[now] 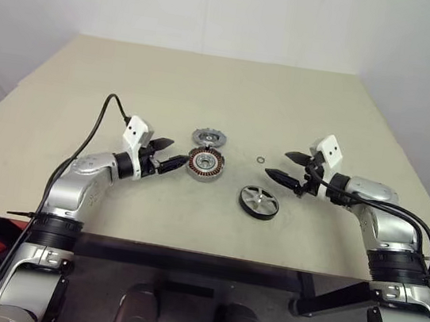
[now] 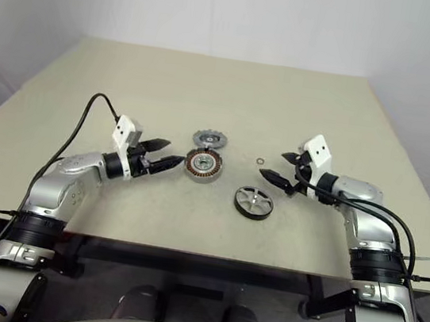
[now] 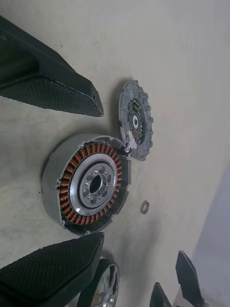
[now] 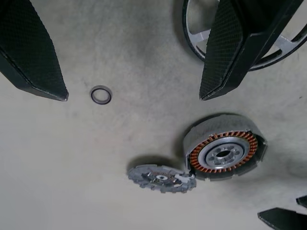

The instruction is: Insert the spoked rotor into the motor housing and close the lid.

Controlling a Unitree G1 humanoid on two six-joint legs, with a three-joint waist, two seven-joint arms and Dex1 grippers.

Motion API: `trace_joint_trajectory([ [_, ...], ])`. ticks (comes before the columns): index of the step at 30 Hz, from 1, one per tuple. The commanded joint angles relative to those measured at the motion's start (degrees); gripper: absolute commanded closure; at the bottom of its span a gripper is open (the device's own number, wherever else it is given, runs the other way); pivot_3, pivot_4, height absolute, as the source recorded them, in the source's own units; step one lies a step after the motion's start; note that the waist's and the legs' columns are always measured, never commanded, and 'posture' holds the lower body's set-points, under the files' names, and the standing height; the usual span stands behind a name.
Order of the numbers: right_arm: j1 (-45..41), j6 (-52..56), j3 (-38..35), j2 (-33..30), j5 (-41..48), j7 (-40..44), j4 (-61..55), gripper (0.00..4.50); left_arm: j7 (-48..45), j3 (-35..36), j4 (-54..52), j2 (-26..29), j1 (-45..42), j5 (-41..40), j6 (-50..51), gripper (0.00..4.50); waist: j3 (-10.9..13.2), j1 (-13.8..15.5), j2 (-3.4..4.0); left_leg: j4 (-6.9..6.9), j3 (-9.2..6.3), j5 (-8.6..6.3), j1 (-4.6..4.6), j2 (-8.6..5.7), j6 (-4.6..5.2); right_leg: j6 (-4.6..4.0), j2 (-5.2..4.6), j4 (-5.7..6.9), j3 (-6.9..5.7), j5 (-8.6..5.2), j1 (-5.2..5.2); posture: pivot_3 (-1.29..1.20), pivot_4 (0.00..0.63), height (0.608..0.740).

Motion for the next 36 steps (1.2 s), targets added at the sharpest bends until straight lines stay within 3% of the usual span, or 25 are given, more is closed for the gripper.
trace_joint_trajectory([
  [1, -0.8, -1.0, -0.5, 0.0, 0.6, -0.5, -1.6, 0.00, 0.0, 0.1, -2.2, 0.5, -0.5, -0.2, -0.6, 0.44, 0.0, 0.0, 0.00, 0.00, 0.00, 0.00, 0.00, 0.00, 0.00, 0.00, 0.00, 0.00, 0.00, 0.00, 0.00, 0.00, 0.000, 0.740],
  [15, 3.6, 2.8, 1.8, -1.7, 3.5, 4.1, -7.8, 0.00, 2.6, -0.1, 0.4, -1.1, -1.0, 1.8, -2.2, 0.44, 0.0, 0.1, 0.00, 0.00, -0.02, -0.01, 0.00, 0.00, 0.02, 0.01, 0.00, -0.01, -0.01, 0.00, 0.02, 0.00, 0.000, 0.740],
  [36, 8.8, 8.7, 1.4, -3.1, 6.5, 3.7, -13.5, 0.00, 1.7, -1.1, -0.7, -1.5, 0.5, 1.5, -1.5, 0.44, 0.0, 0.0, 0.00, 0.00, -0.03, -0.02, 0.08, 0.00, 0.04, 0.02, -0.01, -0.05, -0.01, -0.01, 0.13, 0.00, 0.000, 0.740],
])
